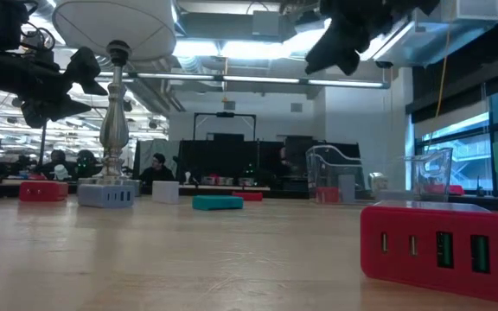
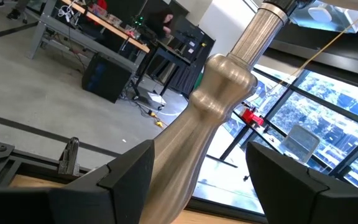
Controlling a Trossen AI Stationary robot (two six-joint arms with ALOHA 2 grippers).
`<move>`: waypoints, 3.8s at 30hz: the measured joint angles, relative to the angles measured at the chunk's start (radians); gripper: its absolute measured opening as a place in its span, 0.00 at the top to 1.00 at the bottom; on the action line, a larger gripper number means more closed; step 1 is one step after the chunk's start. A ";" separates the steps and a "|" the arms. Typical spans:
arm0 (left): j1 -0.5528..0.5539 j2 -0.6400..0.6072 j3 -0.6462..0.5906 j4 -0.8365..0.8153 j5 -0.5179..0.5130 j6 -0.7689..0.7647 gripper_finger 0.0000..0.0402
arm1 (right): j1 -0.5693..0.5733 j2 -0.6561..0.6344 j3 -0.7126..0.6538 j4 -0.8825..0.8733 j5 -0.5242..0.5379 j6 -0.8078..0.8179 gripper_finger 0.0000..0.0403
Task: Pick & Place Office items
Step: Put the bottom red charger adapter into the transparent bin
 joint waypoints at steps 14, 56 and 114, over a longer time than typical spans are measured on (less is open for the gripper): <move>0.000 0.000 0.000 0.000 0.000 0.000 0.38 | 0.077 0.179 0.000 0.090 -0.321 0.196 0.52; 0.000 0.000 0.000 0.000 0.000 0.000 0.38 | 0.486 0.576 0.312 0.062 0.478 1.291 0.52; 0.000 0.000 0.000 0.000 0.001 0.000 0.38 | 0.461 0.692 0.459 -0.346 -0.305 2.324 0.23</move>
